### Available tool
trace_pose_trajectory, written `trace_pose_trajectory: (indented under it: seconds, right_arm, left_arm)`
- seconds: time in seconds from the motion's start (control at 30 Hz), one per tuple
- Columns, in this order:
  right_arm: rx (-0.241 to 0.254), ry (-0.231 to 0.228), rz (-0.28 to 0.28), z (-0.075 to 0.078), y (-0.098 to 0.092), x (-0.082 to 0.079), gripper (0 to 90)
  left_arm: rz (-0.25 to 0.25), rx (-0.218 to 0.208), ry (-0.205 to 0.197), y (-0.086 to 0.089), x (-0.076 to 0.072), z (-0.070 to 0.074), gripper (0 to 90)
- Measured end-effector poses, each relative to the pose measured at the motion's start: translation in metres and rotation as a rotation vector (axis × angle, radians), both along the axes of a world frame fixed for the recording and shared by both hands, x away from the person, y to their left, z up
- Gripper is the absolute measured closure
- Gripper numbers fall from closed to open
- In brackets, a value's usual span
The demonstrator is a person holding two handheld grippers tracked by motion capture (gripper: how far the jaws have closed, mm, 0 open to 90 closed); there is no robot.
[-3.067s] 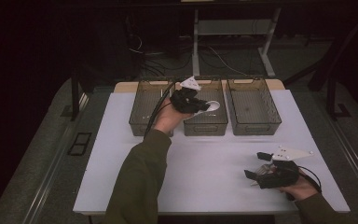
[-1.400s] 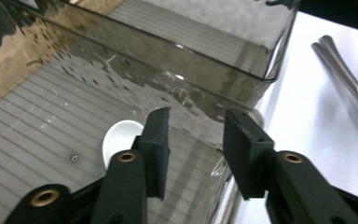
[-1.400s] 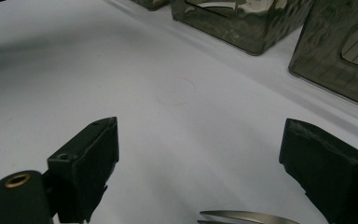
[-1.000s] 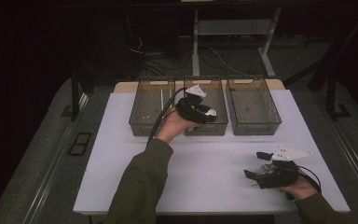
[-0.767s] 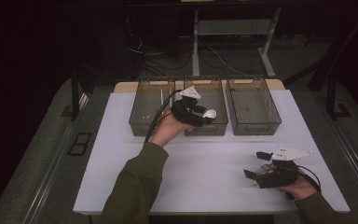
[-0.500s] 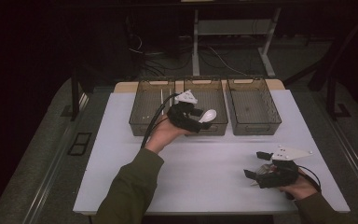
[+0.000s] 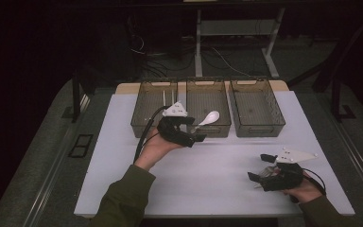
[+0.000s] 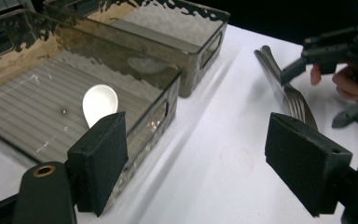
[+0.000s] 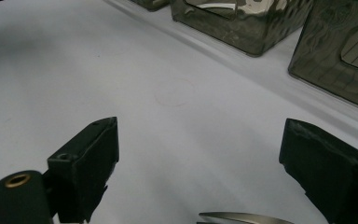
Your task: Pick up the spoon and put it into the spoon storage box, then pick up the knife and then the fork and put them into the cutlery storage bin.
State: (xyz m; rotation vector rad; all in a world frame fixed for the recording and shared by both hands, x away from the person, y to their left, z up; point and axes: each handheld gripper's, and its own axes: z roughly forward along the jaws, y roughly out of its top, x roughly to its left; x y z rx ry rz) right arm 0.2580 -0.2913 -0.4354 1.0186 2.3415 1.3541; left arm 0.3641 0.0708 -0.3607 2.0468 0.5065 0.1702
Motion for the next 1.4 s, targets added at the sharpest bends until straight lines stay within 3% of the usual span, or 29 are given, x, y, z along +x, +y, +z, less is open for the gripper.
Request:
trace_pose_trajectory:
  seconds: [0.1, 0.17, 0.2, 0.8, 1.13, 1.23, 1.4]
  right_arm:
    - [0.003, 0.017, -0.003, 0.0, 0.0, -0.001, 11.8]
    - [-0.005, -0.014, 0.002, 0.0, 0.0, 0.001, 11.8]
    - [-0.001, 0.005, -0.001, 0.0, 0.0, 0.0, 11.8]
    - [-0.005, 0.007, -0.001, -0.001, 0.0, 0.0, 11.8]
    - [0.001, 0.004, 0.006, 0.001, -0.002, -0.001, 11.8]
    - [0.001, 0.012, 0.006, 0.001, -0.002, -0.001, 11.8]
    - [-0.002, 0.032, 0.027, 0.004, -0.004, -0.001, 11.8]
  left_arm:
    - [0.008, -0.012, 0.013, 0.007, -0.007, -0.005, 17.4]
    - [0.016, -0.015, 0.017, 0.011, -0.012, -0.008, 15.6]
    - [0.02, -0.017, 0.014, 0.013, -0.014, -0.009, 15.0]
    - [0.094, -0.016, -0.02, 0.063, -0.064, -0.04, 0.0]
    - [0.124, -0.043, 0.005, 0.088, -0.08, -0.055, 0.0]
    - [0.125, -0.026, 0.016, 0.091, -0.084, -0.059, 0.0]
    - [0.122, -0.032, 0.047, 0.096, -0.091, -0.068, 0.0]
